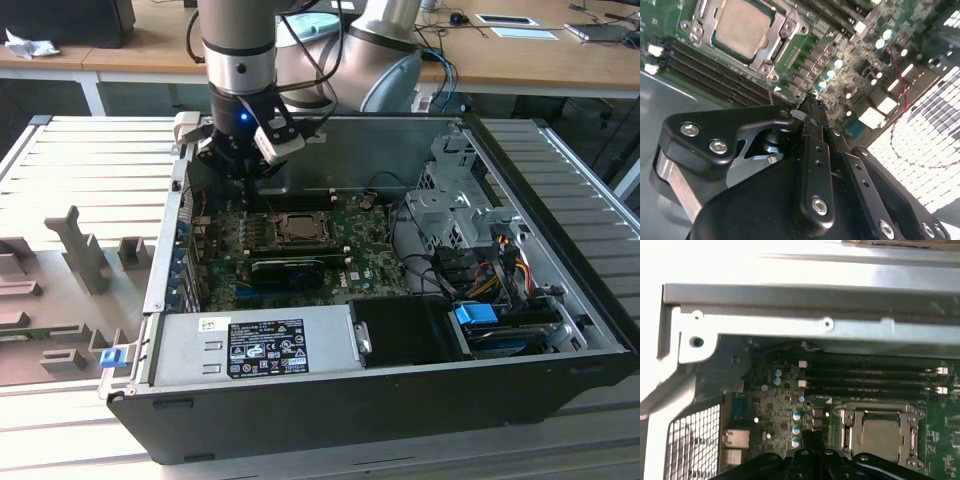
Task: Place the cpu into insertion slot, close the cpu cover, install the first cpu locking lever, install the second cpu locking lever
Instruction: 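Install the first cpu locking lever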
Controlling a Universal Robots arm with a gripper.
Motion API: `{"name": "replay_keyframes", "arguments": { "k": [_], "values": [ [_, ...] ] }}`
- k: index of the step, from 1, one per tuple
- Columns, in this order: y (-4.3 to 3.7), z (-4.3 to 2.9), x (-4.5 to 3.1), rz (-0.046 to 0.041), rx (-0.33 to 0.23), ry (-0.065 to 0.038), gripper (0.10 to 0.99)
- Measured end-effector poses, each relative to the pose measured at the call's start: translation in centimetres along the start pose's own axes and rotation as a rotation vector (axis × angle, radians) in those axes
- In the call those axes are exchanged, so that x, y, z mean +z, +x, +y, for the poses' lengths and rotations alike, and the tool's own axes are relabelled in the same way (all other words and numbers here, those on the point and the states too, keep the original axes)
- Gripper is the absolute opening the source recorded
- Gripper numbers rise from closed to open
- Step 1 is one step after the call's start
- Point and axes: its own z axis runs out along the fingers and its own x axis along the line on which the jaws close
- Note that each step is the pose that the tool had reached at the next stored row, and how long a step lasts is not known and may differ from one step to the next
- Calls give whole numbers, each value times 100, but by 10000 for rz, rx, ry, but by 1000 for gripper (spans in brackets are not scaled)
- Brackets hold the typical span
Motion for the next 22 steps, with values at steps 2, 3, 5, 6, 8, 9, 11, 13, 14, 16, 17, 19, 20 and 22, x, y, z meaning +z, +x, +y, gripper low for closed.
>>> {"name": "replay_keyframes", "arguments": {
  "k": [2, 3, 5, 6, 8, 9, 11, 13, 14, 16, 17, 19, 20, 22],
  "values": [
    [1, 40, 10, -1, -1, -1, 106],
    [1, 58, 13, -1, 0, -1, 106],
    [2, 90, 17, -2, 1, -1, 106],
    [3, 106, 18, 0, -1, -1, 106],
    [2, 144, 22, 1, -2, 1, 106],
    [2, 150, 23, -1, 0, 0, 106],
    [2, 171, 25, 0, -1, 1, 106],
    [0, 192, 26, 1, 0, 11, 106],
    [-4, 200, 28, 0, 0, 22, 106],
    [-15, 204, 30, 1, -2, 46, 106],
    [-21, 205, 31, 2, -2, 55, 106],
    [-54, 204, 33, 3, 0, 64, 106],
    [-76, 203, 35, 3, 1, 64, 106],
    [-120, 200, 40, 3, -2, 70, 106]
  ]
}}
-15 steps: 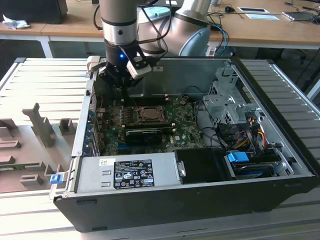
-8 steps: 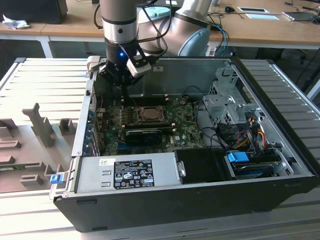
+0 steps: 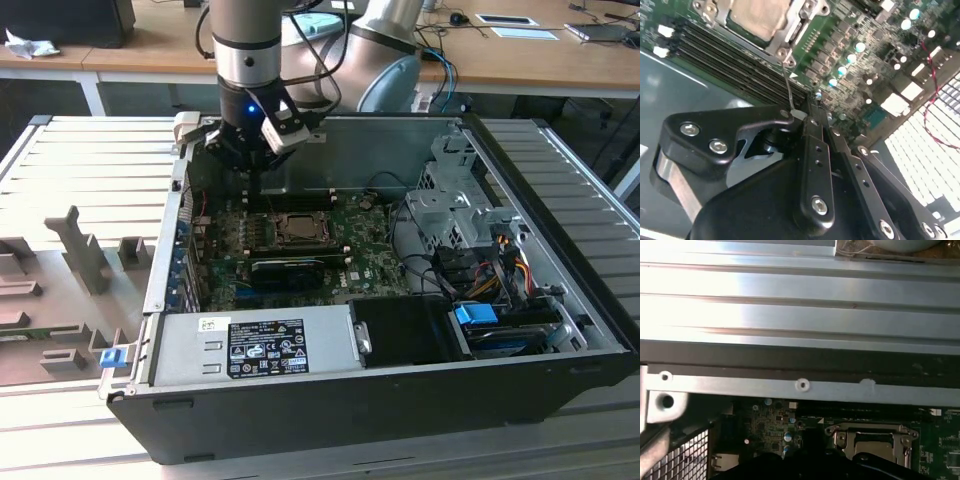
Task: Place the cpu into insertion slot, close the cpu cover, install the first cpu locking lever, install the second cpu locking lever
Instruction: 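Install the first cpu locking lever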
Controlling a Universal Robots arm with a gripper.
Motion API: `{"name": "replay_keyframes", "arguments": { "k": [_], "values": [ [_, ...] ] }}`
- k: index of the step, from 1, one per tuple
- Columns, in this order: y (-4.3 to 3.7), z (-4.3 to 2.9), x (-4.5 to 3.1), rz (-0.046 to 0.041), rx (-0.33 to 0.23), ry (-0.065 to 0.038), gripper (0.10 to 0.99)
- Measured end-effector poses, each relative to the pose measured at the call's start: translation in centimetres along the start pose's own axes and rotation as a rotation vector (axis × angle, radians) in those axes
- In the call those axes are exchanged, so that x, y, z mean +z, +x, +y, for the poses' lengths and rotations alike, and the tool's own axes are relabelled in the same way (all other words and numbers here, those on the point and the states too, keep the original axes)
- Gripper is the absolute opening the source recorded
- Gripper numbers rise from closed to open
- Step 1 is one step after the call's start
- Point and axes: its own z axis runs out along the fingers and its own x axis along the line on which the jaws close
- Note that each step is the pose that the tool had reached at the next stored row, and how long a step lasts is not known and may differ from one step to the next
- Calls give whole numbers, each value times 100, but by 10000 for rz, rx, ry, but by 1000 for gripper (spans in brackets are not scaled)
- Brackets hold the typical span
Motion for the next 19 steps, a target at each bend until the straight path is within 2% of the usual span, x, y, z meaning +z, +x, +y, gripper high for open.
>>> {"name": "replay_keyframes", "arguments": {
  "k": [7, 9, 13, 14, 15, 16, 17, 19],
  "values": [
    [-196, -10, 17, 0, 3, 2, 106],
    [-290, -14, 23, 0, 2, 2, 106],
    [-427, -21, 31, 0, 2, 2, 106],
    [-473, -25, 37, -3, 0, -51, 106],
    [-490, -28, 64, -23, -2, -423, 106],
    [-492, -32, 123, -17, -56, -428, 106],
    [-504, -38, 138, -33, -56, -732, 106],
    [-513, -40, 174, -150, -262, -732, 106]
  ]
}}
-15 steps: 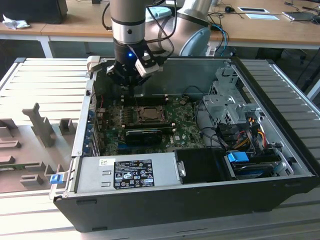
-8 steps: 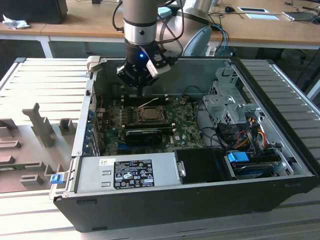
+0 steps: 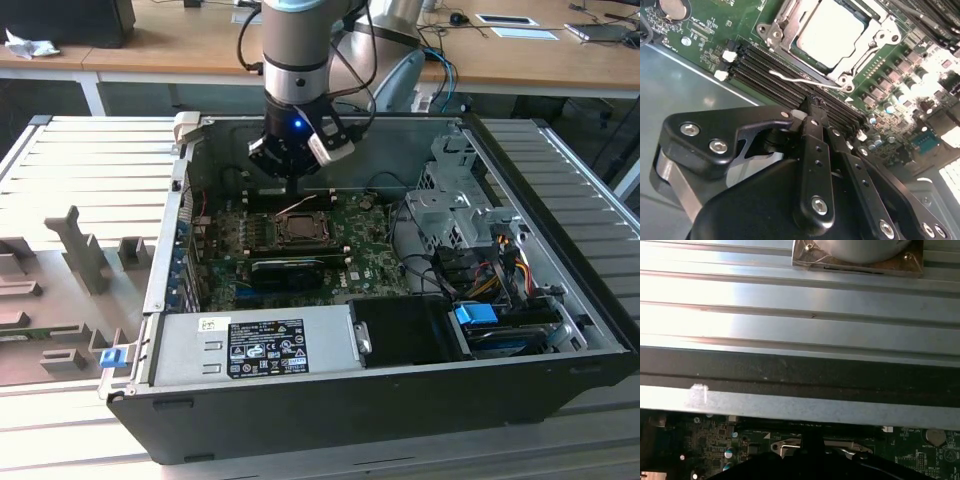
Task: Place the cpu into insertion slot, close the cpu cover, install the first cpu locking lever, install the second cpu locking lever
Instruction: 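Install the first cpu locking lever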
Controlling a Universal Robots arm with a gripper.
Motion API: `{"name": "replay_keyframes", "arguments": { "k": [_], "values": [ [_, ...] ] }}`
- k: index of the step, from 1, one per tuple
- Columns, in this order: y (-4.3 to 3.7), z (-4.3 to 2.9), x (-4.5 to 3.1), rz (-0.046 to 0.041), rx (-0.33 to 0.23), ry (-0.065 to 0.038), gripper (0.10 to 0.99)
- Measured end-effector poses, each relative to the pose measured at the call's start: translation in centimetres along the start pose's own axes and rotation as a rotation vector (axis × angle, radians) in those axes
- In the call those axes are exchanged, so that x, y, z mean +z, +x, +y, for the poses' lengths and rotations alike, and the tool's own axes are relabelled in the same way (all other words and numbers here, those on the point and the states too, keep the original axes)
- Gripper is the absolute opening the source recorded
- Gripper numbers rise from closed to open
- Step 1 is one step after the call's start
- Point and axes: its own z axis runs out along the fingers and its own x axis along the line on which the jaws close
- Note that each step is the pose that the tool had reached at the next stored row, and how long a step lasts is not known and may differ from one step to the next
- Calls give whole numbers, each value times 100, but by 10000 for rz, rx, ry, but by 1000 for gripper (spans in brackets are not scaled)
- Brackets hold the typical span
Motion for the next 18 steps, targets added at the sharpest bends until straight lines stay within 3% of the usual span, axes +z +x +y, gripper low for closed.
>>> {"name": "replay_keyframes", "arguments": {
  "k": [6, 18],
  "values": [
    [-10, -10, 83, -24, -4, 1, 106],
    [-49, -17, 119, -25, -5, 0, 106]
  ]
}}
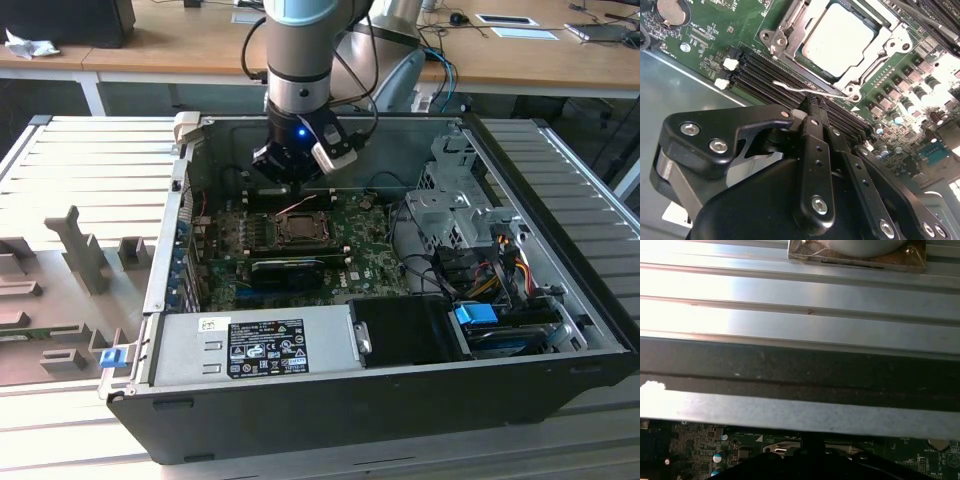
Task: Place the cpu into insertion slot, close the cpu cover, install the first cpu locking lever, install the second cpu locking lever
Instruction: 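Install the first cpu locking lever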
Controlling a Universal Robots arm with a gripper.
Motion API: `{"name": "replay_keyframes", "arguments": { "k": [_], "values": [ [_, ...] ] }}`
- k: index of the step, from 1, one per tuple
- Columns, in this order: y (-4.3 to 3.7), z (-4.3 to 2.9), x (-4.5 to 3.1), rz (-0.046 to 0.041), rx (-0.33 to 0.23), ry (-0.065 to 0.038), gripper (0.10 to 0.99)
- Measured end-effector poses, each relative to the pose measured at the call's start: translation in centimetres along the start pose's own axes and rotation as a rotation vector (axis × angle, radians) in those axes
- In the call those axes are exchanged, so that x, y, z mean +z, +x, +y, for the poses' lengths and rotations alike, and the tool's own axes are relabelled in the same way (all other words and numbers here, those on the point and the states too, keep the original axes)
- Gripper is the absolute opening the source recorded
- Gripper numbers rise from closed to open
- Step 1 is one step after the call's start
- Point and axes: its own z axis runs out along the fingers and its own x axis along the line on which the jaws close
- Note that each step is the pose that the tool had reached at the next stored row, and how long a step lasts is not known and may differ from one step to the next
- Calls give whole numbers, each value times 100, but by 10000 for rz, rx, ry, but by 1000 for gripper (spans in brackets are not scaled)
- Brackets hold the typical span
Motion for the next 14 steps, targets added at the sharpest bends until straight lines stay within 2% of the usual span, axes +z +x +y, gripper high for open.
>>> {"name": "replay_keyframes", "arguments": {
  "k": [4, 7, 14],
  "values": [
    [-29, -5, 28, 0, 0, 2, 106],
    [-105, -14, 59, 2, -9, 2, 106],
    [-166, -25, 121, 18, -150, 0, 106]
  ]
}}
